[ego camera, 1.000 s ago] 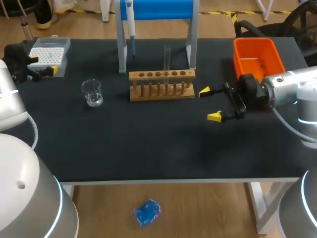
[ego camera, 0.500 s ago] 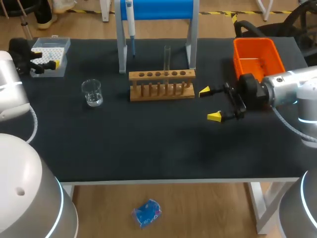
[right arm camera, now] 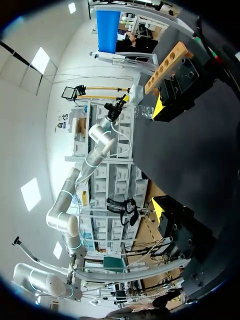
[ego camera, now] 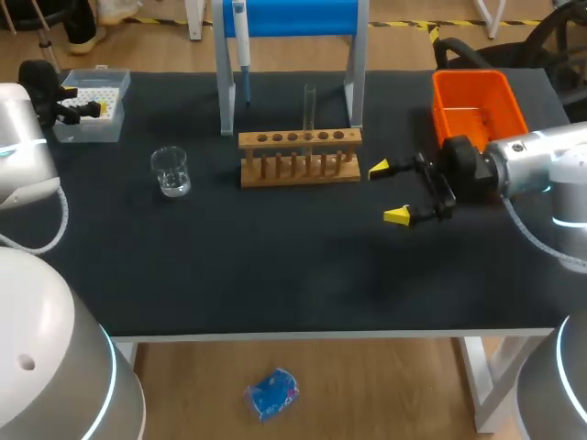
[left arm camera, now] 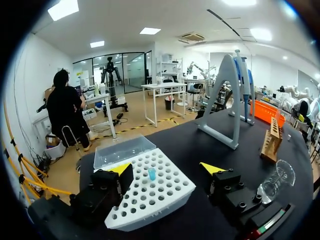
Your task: Invert the test tube, pick up the pipette, mount the tip to pipette, aspirate from beaker and dispense into the tube, eject the tip, return the pipette, and cap with the stopper.
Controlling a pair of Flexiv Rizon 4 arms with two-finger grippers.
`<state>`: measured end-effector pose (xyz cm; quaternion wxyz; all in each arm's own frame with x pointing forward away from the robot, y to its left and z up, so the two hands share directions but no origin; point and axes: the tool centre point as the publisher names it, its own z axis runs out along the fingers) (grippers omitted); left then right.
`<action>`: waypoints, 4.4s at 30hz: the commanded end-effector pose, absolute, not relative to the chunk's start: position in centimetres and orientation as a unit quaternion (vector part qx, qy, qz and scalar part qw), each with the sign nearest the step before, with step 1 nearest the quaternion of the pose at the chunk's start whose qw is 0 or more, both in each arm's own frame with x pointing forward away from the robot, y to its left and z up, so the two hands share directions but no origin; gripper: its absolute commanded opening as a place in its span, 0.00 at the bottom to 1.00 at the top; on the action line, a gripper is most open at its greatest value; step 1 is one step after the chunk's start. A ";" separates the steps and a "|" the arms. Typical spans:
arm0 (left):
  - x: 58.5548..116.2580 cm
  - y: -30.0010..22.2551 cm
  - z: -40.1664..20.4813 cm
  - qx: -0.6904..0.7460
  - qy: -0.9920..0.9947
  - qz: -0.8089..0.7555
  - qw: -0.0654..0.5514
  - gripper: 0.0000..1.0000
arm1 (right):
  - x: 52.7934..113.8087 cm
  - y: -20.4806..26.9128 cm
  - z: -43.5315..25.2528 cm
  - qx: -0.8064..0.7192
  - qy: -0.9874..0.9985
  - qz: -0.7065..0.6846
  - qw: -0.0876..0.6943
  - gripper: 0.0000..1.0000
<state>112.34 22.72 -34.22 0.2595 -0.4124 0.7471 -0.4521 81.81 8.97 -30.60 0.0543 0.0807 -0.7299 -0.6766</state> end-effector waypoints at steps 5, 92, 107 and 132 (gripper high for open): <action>114.2 23.1 -35.0 -0.412 0.748 -0.445 0.269 0.67 | 81.8 8.9 -30.6 0.081 -0.730 -0.677 0.054 1.00; 115.3 23.3 -36.9 -0.423 0.746 -0.433 0.277 0.00 | 81.8 8.9 -30.6 0.081 -0.730 -0.677 0.054 1.00; 115.3 23.0 -35.6 -0.416 0.749 -0.431 0.283 0.00 | 81.8 8.9 -30.6 0.081 -0.730 -0.677 0.054 1.00; 114.2 22.7 -31.1 -0.403 0.745 -0.431 0.311 0.00 | 81.8 8.9 -30.6 0.081 -0.730 -0.677 0.054 1.00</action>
